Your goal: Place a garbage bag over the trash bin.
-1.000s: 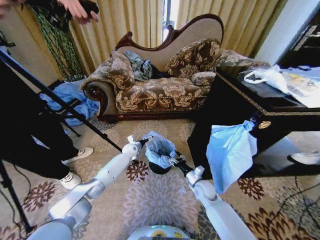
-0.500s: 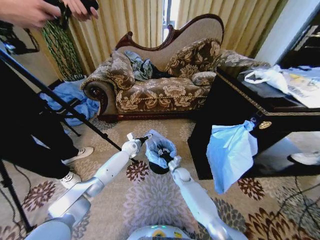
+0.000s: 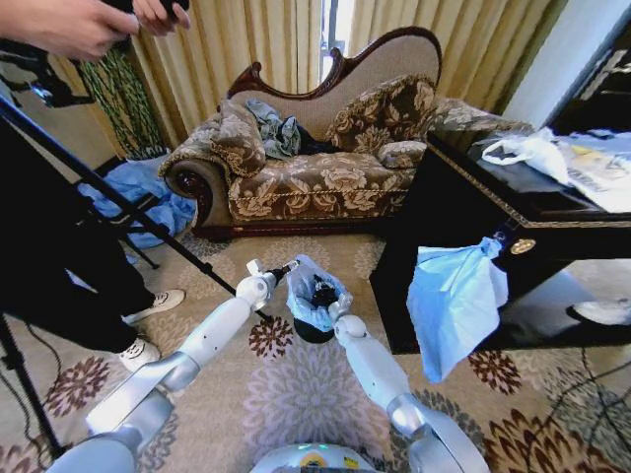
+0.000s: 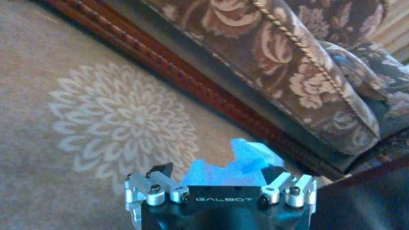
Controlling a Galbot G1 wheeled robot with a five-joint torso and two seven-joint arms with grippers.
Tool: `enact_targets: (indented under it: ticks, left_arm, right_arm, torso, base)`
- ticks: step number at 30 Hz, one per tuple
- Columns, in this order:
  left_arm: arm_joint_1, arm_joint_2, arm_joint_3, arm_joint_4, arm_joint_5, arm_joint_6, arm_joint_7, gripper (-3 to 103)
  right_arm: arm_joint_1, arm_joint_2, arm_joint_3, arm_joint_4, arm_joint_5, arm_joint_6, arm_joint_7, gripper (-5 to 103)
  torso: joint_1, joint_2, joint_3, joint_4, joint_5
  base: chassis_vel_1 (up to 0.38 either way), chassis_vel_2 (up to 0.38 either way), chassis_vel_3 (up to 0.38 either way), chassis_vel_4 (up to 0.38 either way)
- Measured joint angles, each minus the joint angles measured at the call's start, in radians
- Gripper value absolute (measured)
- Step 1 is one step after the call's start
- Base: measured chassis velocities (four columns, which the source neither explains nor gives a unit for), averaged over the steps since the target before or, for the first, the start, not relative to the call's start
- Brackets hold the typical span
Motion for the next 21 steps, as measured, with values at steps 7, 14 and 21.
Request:
enact_targets:
  ticks: [7,14,21]
  left_arm:
    - [0.018,0.019,-0.001,-0.042,-0.002,0.006,-0.023,98]
    - [0.050,0.024,-0.004,-0.108,-0.004,0.015,-0.075,94]
    - [0.061,0.051,0.016,-0.164,0.008,0.022,-0.105,94]
  right_arm:
    - [0.030,-0.002,0.036,-0.053,0.000,0.028,-0.007,0]
    - [0.035,-0.007,0.068,-0.101,0.005,0.057,-0.030,0]
    - [0.058,0.008,0.091,-0.171,0.008,0.085,-0.056,0]
  torso:
    - [0.000,0.000,0.000,0.0005,0.0001]
    - [0.000,0.000,0.000,-0.0002,0.0001]
    - [0.000,0.000,0.000,0.0003,0.0000]
  base:
    - [0.000,0.000,0.000,0.000]
    - [0.000,0.000,0.000,0.000]
    - [0.000,0.000,0.000,0.000]
